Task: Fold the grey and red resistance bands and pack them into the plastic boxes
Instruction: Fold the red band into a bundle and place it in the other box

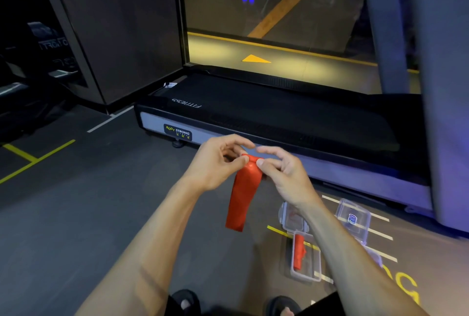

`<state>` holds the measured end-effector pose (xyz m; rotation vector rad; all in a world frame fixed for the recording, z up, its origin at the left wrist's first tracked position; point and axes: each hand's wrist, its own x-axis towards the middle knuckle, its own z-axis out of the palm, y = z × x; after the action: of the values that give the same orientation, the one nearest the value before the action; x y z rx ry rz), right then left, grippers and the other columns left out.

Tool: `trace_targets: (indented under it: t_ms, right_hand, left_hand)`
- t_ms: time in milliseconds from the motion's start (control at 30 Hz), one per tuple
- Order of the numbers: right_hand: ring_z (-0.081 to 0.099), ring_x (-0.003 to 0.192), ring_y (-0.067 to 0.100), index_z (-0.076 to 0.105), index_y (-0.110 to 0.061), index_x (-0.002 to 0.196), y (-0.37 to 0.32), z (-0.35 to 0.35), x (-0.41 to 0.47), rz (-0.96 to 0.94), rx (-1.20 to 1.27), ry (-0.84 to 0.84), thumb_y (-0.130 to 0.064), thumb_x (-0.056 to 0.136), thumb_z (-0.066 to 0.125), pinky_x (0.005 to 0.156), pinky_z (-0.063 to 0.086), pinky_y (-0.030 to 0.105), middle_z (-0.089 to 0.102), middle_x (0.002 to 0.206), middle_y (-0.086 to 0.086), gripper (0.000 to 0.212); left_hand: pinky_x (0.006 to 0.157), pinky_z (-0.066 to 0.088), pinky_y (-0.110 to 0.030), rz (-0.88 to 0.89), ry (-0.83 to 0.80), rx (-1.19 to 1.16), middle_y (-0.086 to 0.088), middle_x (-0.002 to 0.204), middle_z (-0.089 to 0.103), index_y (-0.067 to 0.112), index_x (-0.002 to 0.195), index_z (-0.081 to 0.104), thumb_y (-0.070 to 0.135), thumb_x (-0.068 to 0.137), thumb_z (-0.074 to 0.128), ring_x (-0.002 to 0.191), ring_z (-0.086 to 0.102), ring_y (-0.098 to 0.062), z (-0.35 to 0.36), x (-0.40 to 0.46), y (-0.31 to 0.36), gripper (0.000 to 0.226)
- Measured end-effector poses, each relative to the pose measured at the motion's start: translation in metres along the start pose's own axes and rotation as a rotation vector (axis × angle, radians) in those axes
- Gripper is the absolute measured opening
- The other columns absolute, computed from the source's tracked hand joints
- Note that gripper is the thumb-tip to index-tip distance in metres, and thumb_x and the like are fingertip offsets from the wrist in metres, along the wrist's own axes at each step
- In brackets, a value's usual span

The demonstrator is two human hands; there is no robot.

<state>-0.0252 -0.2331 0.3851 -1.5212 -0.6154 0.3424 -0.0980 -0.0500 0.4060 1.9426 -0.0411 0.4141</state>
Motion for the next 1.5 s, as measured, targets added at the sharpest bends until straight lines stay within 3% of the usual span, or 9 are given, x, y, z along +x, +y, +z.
trace_targets:
  t_ms: [167, 367, 600, 733, 933, 1133, 1300, 1433, 1500]
  right_hand:
    - [0.067, 0.073, 0.011, 0.070, -0.006, 0.099, 0.000, 0.004, 0.000, -0.075, -0.063, 0.029, -0.002, 0.098, 0.062, 0.072, 0.051, 0.021, 0.074, 0.077, 0.008, 0.009]
    - [0.067, 0.076, 0.012, 0.070, -0.005, 0.096, 0.000, 0.006, 0.001, -0.116, -0.088, 0.054, 0.003, 0.096, 0.064, 0.073, 0.052, 0.024, 0.074, 0.082, 0.003, 0.010]
    - [0.066, 0.074, 0.015, 0.072, -0.005, 0.100, -0.004, 0.007, 0.000, -0.105, 0.035, 0.087, 0.002, 0.095, 0.065, 0.072, 0.053, 0.026, 0.074, 0.082, 0.004, 0.011]
    - [0.068, 0.077, 0.021, 0.072, -0.006, 0.102, -0.007, 0.007, -0.003, -0.075, 0.124, 0.061, 0.004, 0.094, 0.065, 0.070, 0.055, 0.030, 0.073, 0.087, 0.015, 0.015]
    - [0.068, 0.079, 0.019, 0.073, -0.010, 0.098, -0.007, 0.007, -0.006, -0.001, 0.138, 0.040, 0.007, 0.091, 0.066, 0.073, 0.056, 0.031, 0.072, 0.086, 0.010, 0.019]
    - [0.067, 0.073, 0.013, 0.069, -0.001, 0.100, -0.007, 0.006, -0.006, 0.008, 0.094, 0.060, 0.006, 0.092, 0.067, 0.068, 0.053, 0.024, 0.072, 0.084, 0.009, 0.010]
    - [0.067, 0.077, 0.016, 0.066, -0.001, 0.099, -0.008, 0.004, -0.005, -0.018, 0.085, 0.088, 0.008, 0.092, 0.066, 0.073, 0.054, 0.025, 0.070, 0.086, 0.017, 0.012]
    - [0.065, 0.081, 0.011, 0.068, -0.004, 0.095, -0.007, 0.001, -0.004, -0.049, 0.019, 0.090, 0.005, 0.090, 0.069, 0.078, 0.053, 0.028, 0.071, 0.084, 0.001, 0.011]
    - [0.065, 0.082, 0.010, 0.069, -0.006, 0.096, -0.006, 0.000, -0.003, -0.065, -0.018, 0.086, 0.002, 0.090, 0.071, 0.081, 0.052, 0.030, 0.071, 0.083, -0.004, 0.011]
  left_hand:
    - [0.081, 0.057, -0.030, -0.049, 0.004, 0.080, 0.003, 0.090, 0.074, 0.025, 0.104, 0.074, 0.007, 0.090, 0.072, 0.078, 0.068, -0.008, 0.003, 0.000, -0.008, 0.023]
    - [0.084, 0.059, -0.052, -0.092, -0.031, 0.046, 0.002, 0.080, 0.074, 0.023, 0.092, 0.070, 0.009, 0.090, 0.066, 0.078, 0.072, -0.027, 0.006, -0.002, -0.009, 0.014]
    - [0.072, 0.057, -0.031, -0.107, -0.020, -0.184, -0.026, 0.080, 0.064, 0.011, 0.097, 0.073, -0.001, 0.094, 0.066, 0.078, 0.062, -0.020, 0.003, -0.002, 0.001, 0.015]
    - [0.073, 0.054, -0.027, -0.132, -0.039, -0.241, -0.038, 0.095, 0.060, 0.019, 0.092, 0.077, -0.001, 0.091, 0.069, 0.083, 0.060, -0.020, -0.002, -0.003, 0.004, 0.022]
    - [0.077, 0.054, -0.032, -0.150, -0.011, -0.179, -0.015, 0.080, 0.067, 0.010, 0.091, 0.077, -0.010, 0.086, 0.069, 0.078, 0.062, -0.018, 0.000, -0.004, 0.004, 0.022]
    - [0.086, 0.056, -0.039, -0.071, -0.028, -0.106, -0.023, 0.090, 0.072, 0.007, 0.093, 0.077, -0.010, 0.086, 0.070, 0.081, 0.068, -0.020, 0.003, -0.007, 0.006, 0.020]
    - [0.082, 0.054, -0.029, -0.091, -0.075, -0.141, -0.009, 0.090, 0.071, 0.013, 0.105, 0.071, -0.008, 0.085, 0.074, 0.083, 0.067, -0.017, 0.004, -0.006, 0.004, 0.028]
    - [0.089, 0.056, -0.038, -0.157, -0.082, -0.138, -0.007, 0.088, 0.069, 0.014, 0.107, 0.070, 0.011, 0.085, 0.081, 0.086, 0.069, -0.019, 0.002, -0.006, -0.001, 0.024]
    - [0.080, 0.059, -0.034, -0.152, -0.067, -0.127, -0.014, 0.085, 0.069, 0.008, 0.104, 0.072, 0.014, 0.088, 0.079, 0.082, 0.069, -0.017, 0.004, -0.006, -0.001, 0.018]
